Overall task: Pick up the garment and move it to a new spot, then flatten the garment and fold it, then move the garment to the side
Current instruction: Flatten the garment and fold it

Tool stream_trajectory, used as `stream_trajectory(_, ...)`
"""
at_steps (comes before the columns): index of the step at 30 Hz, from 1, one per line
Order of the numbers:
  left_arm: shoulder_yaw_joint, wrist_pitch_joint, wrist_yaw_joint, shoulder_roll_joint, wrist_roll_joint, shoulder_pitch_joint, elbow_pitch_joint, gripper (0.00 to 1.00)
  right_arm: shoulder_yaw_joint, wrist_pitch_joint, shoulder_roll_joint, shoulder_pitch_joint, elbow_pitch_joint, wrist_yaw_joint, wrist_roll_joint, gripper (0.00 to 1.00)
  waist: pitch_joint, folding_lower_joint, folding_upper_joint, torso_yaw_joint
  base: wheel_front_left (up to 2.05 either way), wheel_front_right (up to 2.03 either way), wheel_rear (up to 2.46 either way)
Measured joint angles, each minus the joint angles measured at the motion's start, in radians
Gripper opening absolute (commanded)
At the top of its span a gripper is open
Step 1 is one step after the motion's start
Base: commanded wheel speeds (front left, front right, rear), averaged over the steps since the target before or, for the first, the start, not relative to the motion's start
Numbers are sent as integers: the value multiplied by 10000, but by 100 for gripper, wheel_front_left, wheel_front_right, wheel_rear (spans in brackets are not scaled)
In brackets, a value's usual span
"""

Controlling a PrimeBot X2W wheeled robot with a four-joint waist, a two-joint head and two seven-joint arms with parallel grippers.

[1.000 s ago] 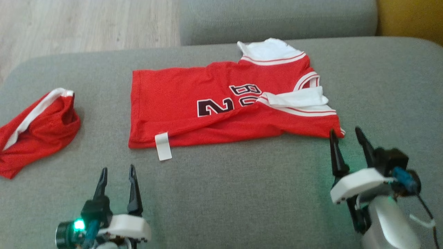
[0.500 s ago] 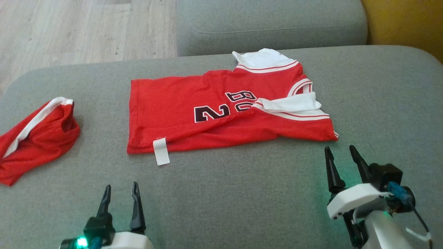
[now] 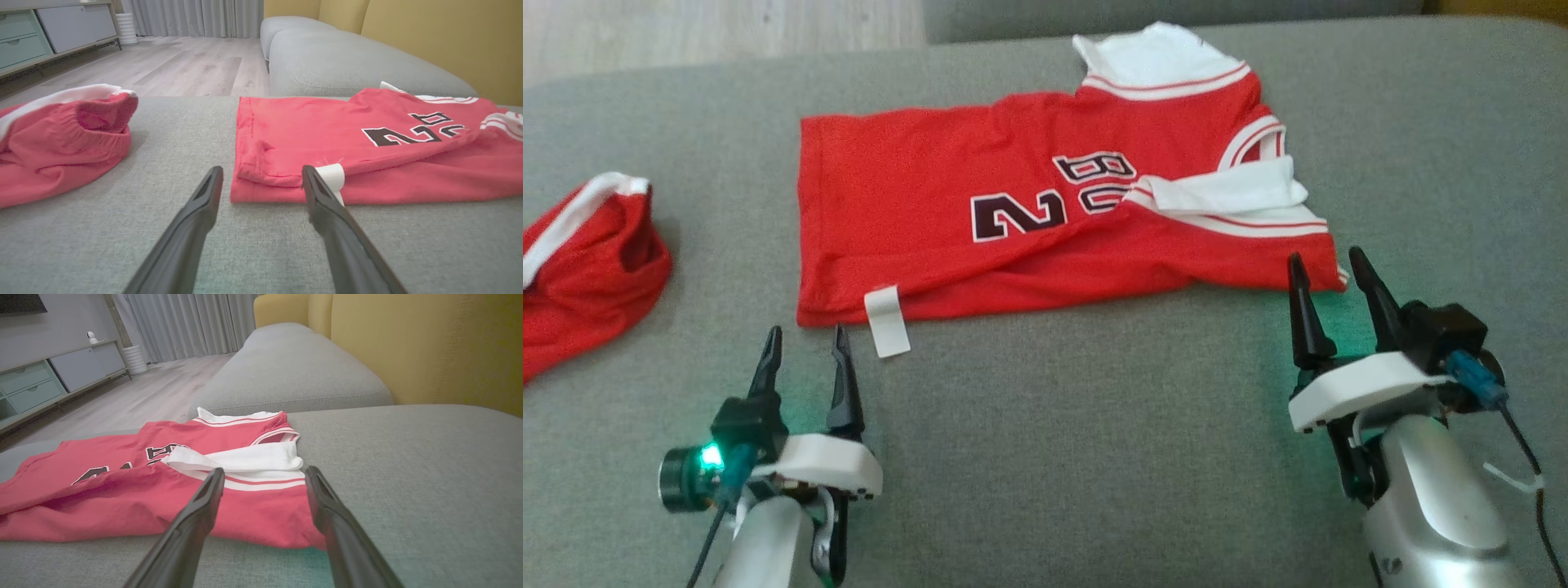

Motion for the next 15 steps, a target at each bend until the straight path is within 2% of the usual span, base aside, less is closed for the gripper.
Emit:
stream_trajectory(8,570,0,-48,-23,92,-477,537,100,65,0,0,-313,-136,0,77,100,723,0,0,-185,0,0,0)
stream_trajectory(15,602,0,-79,-29,102,-643,585,100,-25,0,0,-407,-234,0,75,100,945,-2,0,-238,0,0,0)
